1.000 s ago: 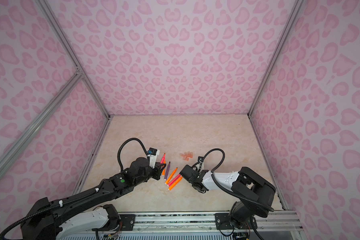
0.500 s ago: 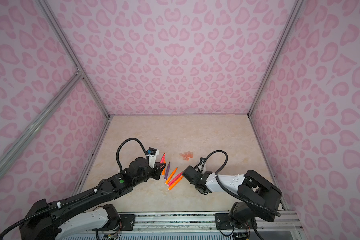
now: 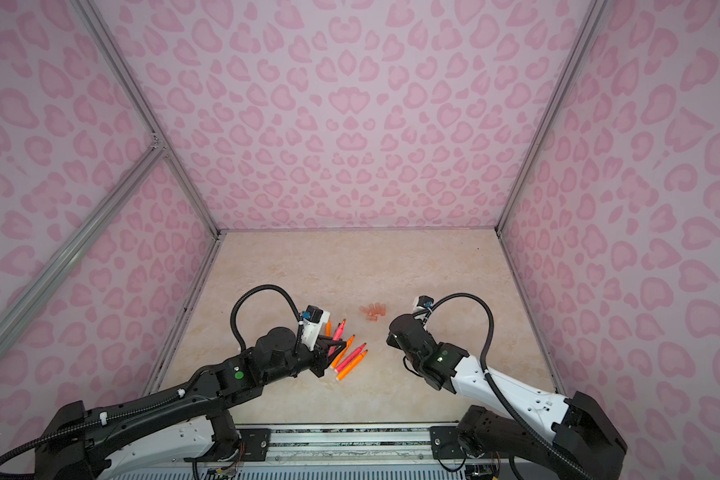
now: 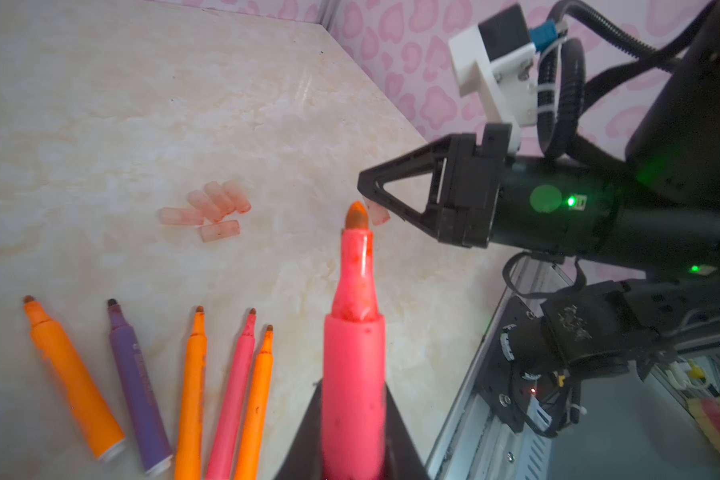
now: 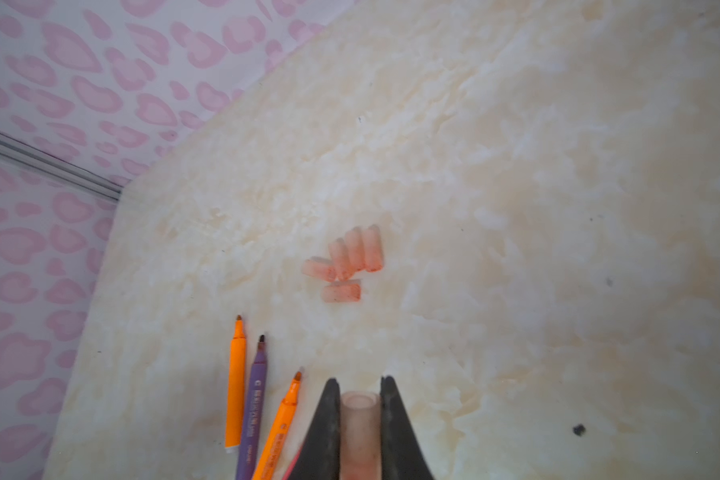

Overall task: Insert the pens into the pen caps
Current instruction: 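Close the right gripper on the pink cap and lift it toward the marker, then bring the held cap over the pink marker tip held upright by the left gripper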

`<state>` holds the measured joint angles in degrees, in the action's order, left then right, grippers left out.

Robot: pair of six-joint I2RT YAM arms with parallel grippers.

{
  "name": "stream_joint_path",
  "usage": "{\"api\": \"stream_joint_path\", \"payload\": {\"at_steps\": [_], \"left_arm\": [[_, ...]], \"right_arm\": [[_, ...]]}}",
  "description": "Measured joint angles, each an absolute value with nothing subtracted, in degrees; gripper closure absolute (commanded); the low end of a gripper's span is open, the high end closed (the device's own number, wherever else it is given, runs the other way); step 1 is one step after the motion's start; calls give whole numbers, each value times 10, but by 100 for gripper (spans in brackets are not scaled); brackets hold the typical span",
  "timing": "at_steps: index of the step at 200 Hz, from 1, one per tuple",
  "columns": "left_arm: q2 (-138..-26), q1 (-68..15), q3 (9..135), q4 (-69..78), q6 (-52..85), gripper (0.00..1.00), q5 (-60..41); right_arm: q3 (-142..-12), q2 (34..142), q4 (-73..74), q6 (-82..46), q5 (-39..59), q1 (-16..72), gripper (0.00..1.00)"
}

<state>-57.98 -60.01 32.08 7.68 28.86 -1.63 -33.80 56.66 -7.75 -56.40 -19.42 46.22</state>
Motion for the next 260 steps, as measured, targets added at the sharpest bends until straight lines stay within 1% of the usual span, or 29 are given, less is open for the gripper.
{"api": "stream_joint_path", "payload": {"at_steps": [42, 71, 136, 173, 260], "left_arm": [[-612, -628, 338, 117, 300, 97, -15], [-632, -637, 340, 148, 308, 97, -15], [-678, -640, 352, 196, 327, 97, -17], [-699, -641, 369, 215, 332, 97, -27], [-714, -641, 382, 224, 333, 97, -35]], "right_arm": [[-316, 473, 1, -562, -191, 462, 90], [-291, 439, 54, -565, -182, 471, 90], [-291, 424, 133, -564, -177, 514, 90], [-273, 428, 178, -565, -177, 519, 89], [-264, 436, 230, -564, -171, 528, 92]]}}
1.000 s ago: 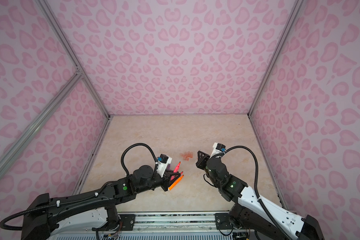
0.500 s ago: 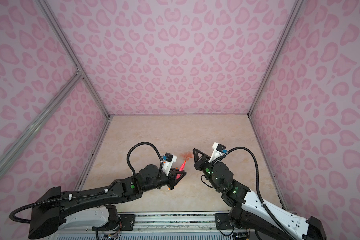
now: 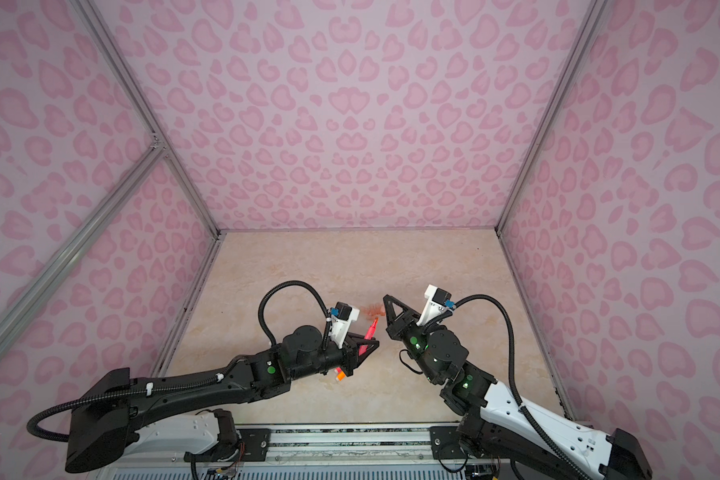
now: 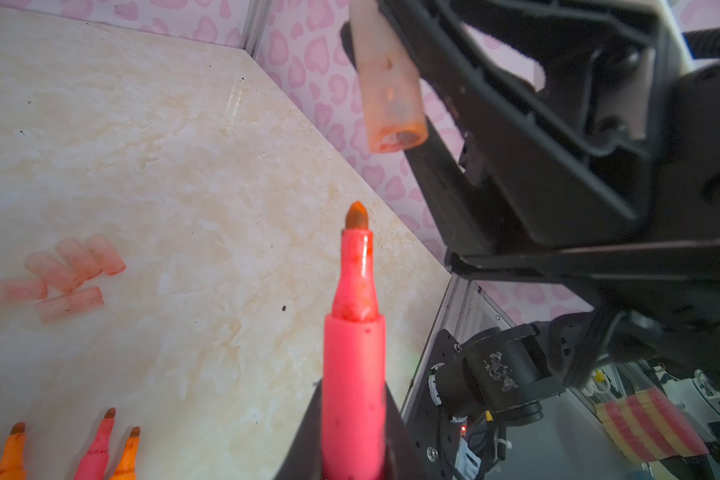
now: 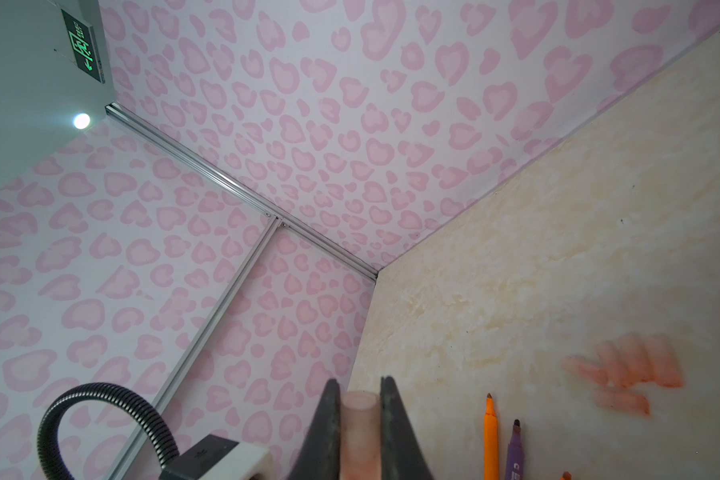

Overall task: Insert the pens into the pen caps
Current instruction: 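Bring the held cap over the pink marker tip held upright by the left gripper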

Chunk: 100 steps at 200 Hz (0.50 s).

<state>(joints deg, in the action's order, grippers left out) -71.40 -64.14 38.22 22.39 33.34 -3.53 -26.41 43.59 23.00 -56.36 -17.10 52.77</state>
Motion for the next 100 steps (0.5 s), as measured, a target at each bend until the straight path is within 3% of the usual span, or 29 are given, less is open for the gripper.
{"api": "stream_joint_path", "payload": {"at_steps": [100], "left_arm": [[-720, -641, 383, 225, 333, 97, -34]], "right_arm": [[-249, 453, 251, -567, -168, 538, 94]]}}
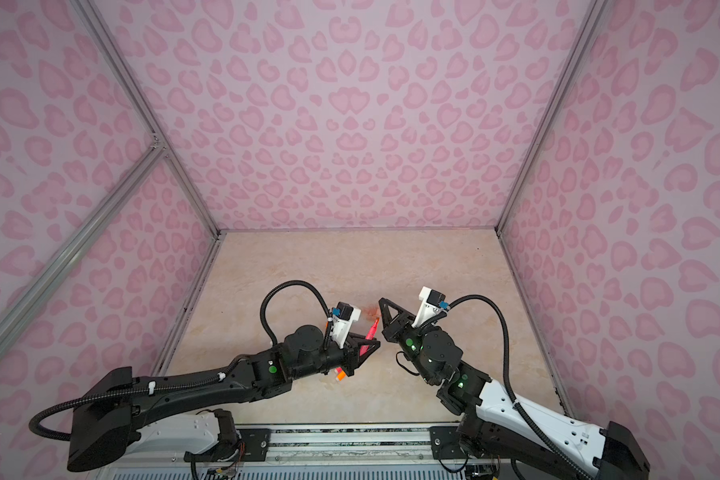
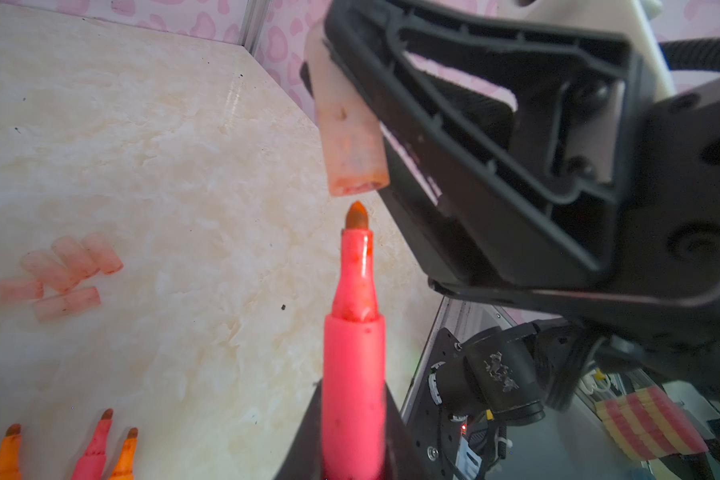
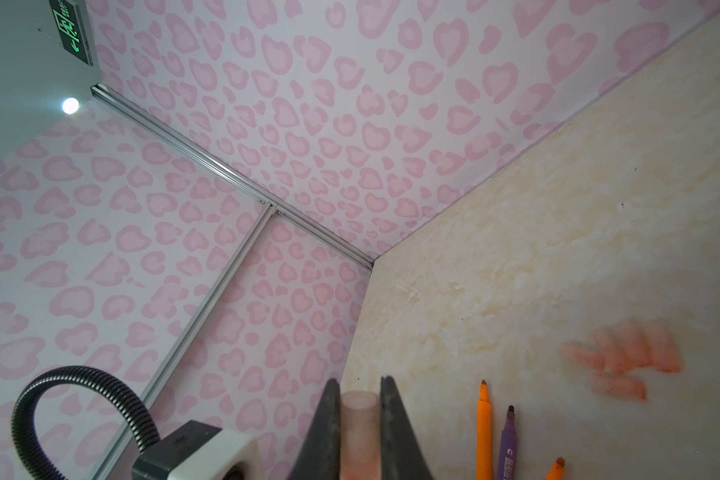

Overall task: Insert the pens into the pen caps
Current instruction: 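Bring the held cap over the pink marker tip held upright by the left gripper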

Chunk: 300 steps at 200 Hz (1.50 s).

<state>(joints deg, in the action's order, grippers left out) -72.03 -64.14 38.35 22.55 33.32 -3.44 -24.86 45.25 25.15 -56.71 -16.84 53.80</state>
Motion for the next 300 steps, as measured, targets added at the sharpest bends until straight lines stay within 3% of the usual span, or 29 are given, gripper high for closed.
{"api": "stream_joint_path", "payload": {"at_steps": [229, 261, 300], "left_arm": [[-697, -621, 383, 203, 355, 97, -52], [-685, -620, 380, 203, 353, 97, -55], [-671, -616, 371, 222, 328, 97, -43]], "right_arm": [[-185, 521, 454, -533, -265, 637, 98], [-195, 516, 441, -527, -271, 644, 76], [-217, 437, 323, -519, -259, 641, 52]]}}
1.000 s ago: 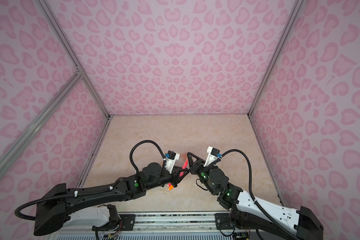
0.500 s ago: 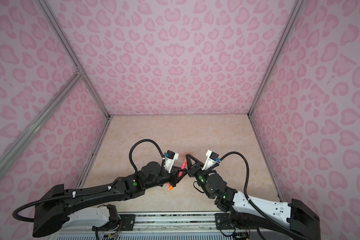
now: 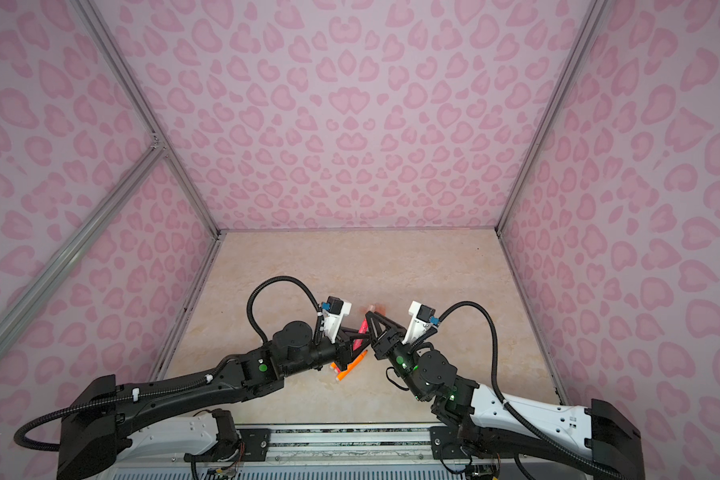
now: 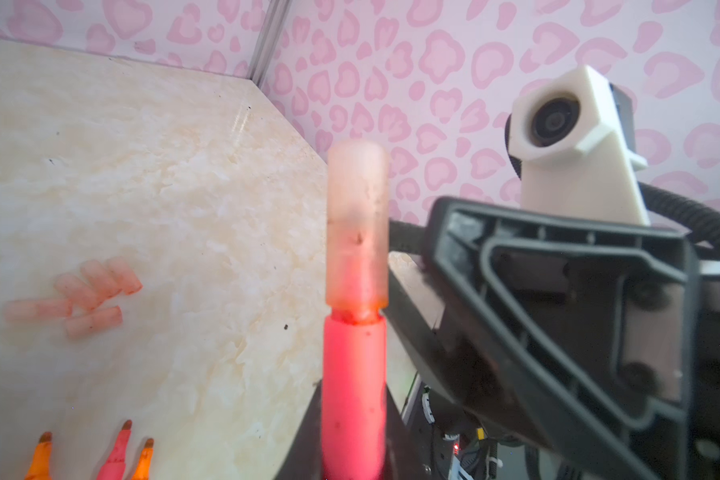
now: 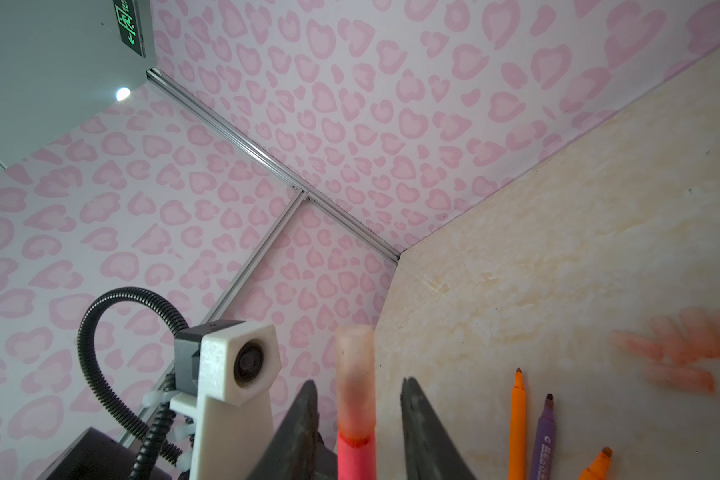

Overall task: Insert the pens into the pen caps
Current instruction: 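Bring the held cap over the pink marker tip held upright by the left gripper, then press the cap down onto the pink marker with the right gripper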

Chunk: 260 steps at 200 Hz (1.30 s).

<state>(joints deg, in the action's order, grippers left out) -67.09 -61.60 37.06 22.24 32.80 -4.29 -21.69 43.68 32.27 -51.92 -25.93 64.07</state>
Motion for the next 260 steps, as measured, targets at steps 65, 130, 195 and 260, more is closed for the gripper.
{"api": "stream_joint_path", "payload": {"at_steps": [65, 130, 195, 260], "left_arm": [[-626, -630, 341, 222, 265, 97, -26], [-616, -641, 340, 221, 222, 97, -20], [-616, -641, 340, 210, 212, 97, -15], [-611, -641, 340, 201, 212, 97, -1]], "right_arm": [[-243, 335, 199, -514, -250, 561, 42], [-337, 444, 164, -489, -179, 554, 43], [-394, 539, 152, -476, -107, 554, 59], [-408, 580, 153, -475, -77, 561, 91]]}}
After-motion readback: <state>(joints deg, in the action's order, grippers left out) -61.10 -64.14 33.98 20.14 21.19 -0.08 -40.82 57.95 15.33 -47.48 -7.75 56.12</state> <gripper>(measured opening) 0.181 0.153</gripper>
